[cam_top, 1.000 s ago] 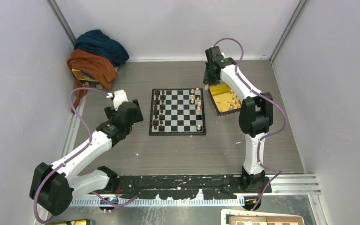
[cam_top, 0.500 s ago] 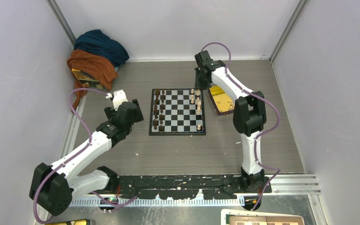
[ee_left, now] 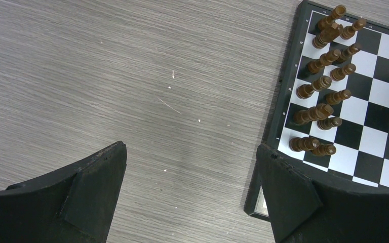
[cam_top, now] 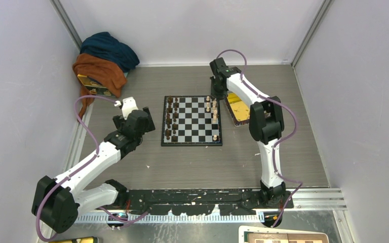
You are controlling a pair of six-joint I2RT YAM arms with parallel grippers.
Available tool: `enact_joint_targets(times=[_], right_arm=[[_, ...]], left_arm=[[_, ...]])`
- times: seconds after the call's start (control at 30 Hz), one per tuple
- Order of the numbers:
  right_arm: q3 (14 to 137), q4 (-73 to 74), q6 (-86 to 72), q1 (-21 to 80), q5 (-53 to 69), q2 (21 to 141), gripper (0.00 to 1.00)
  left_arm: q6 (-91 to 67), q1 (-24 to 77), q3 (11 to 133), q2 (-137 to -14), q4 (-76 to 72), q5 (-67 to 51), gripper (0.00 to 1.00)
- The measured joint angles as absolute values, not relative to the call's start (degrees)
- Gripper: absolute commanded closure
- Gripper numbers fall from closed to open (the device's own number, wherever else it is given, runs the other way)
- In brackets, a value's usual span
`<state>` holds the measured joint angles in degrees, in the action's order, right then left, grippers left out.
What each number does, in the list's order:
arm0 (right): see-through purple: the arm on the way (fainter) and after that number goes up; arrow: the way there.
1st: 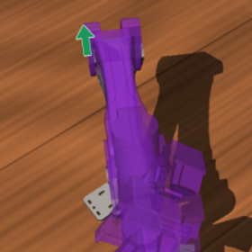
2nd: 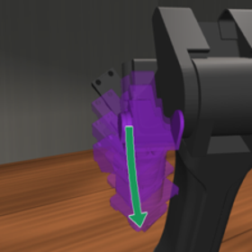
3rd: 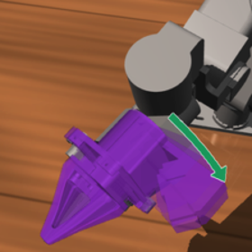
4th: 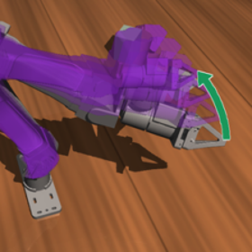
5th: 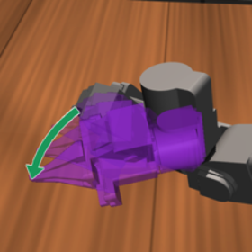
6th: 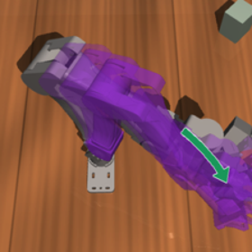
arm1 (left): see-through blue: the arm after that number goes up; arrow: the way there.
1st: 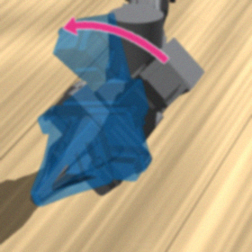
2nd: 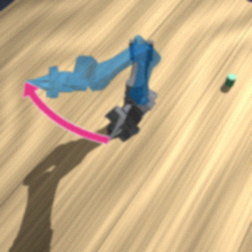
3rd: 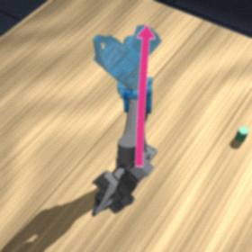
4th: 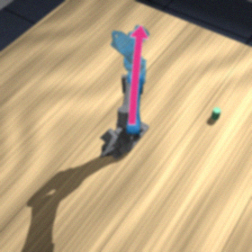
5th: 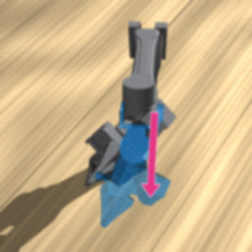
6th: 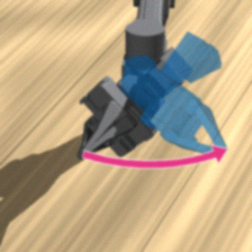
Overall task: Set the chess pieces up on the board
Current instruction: Place the chess piece on the chessboard.
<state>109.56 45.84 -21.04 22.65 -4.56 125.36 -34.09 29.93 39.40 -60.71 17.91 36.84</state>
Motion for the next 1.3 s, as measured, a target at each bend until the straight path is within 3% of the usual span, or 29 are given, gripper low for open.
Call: enact_joint_targets(times=[0.5, 0.67, 0.93, 1.3], right_arm=[[111.2, 45.3, -20.8, 22.7, -3.9, 128.2, 0.98], [111.2, 45.3, -20.7, 22.6, -3.8, 128.2, 0.93], [111.2, 45.1, -20.3, 22.7, -3.7, 128.2, 0.74], [111.2, 45.1, -19.8, 22.7, -3.5, 128.2, 0.64]], left_arm=[[-34.1, 30.0, 39.4, -61.6, 17.9, 36.9, 0.0], [-34.1, 30.0, 39.4, -62.0, 17.9, 36.9, 0.0], [-34.1, 30.0, 39.4, -62.6, 17.8, 36.8, 0.0], [-34.0, 30.0, 39.4, -62.7, 17.8, 36.8, 0.0]])
